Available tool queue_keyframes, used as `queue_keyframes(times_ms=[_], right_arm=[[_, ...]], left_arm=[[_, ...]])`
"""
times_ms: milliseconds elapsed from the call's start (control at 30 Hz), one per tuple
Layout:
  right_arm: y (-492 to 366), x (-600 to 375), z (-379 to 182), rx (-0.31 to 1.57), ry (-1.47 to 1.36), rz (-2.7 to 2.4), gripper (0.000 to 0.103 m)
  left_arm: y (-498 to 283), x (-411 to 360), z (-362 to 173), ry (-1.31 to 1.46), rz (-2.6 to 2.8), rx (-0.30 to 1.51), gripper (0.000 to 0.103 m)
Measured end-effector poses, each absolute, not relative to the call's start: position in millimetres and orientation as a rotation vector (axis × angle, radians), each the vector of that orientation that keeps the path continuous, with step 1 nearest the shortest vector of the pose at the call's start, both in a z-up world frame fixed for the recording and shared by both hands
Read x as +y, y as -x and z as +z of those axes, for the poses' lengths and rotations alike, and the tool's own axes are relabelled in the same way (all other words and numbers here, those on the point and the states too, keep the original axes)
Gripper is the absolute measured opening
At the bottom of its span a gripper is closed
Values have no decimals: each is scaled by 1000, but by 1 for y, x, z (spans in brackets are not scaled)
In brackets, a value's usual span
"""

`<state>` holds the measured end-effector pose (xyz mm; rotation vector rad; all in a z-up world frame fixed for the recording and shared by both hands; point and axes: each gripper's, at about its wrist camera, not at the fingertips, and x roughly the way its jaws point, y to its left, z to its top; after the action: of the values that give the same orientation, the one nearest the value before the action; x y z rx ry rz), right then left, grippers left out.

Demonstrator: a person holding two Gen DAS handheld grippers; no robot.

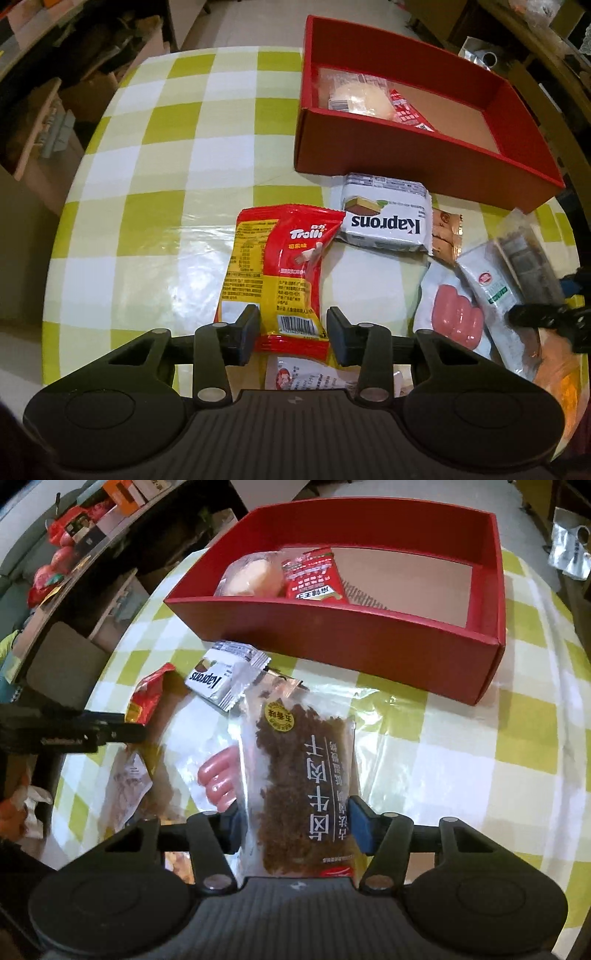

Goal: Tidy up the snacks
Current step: 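Close the left gripper on the Trolli packet while the right gripper grasps and lifts the jerky bag, then carry both held packets over the red box and open both grippers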

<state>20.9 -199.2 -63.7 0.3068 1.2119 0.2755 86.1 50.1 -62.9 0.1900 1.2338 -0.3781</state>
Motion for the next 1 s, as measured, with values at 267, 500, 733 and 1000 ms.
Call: queue_keyframes(times_ms=[267,500,733,1000], right_arm=[[-29,-195,-45,1162,-352,296,64],[-36,-182,-44,1173,-349,317,64],[-35,-178,-47,1189,-339,322,64],[-30,-185,-37,1153,-339,321,64]], left_arm=[[-91,62,-39,-77,-449,1200,40],[-92,63,-49,-94,-509,1242,45],[-104,47,-73,-154,-490,1289,83],[-110,37,-85,-265,-393,1272,71]])
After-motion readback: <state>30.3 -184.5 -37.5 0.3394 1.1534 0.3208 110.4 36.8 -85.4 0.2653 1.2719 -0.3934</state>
